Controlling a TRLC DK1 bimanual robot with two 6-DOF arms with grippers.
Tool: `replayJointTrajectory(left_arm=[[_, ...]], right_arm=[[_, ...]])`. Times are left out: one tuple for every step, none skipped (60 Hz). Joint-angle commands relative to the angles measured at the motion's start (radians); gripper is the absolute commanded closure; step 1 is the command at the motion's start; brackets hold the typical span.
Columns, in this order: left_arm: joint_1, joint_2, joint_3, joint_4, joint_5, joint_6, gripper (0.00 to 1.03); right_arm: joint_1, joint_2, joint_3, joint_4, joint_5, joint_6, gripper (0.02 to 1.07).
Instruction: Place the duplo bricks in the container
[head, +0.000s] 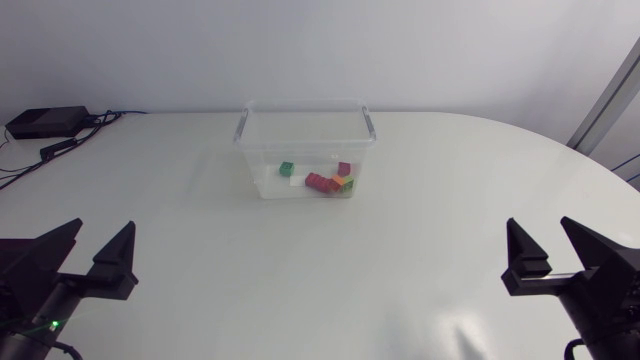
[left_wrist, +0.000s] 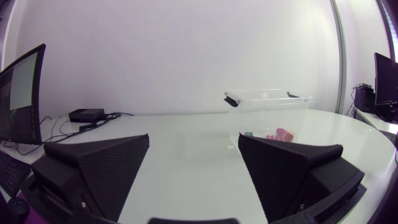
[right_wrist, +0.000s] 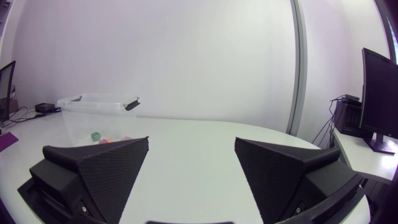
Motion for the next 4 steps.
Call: replayJointTrajectory(left_arm=[[0.007,-0.014,-0.022,0.016,-0.009,-0.033,0.04],[0.007,-0.014,-0.022,0.016,-0.009,-0.033,0.04],[0.007,-0.014,-0.022,0.016,-0.009,-0.033,0.04],[0.007,-0.014,-0.022,0.016,-0.009,-0.033,0.04]], right_arm=[[0.007,-0.001,-0.017,0.0,0.003,0.023,0.07],[0.007,-0.001,-0.017,0.0,0.003,0.023,0.07],[0.007,-0.001,-0.017,0.0,0.003,0.023,0.07],[0.007,-0.001,-0.017,0.0,0.003,0.023,0.07]])
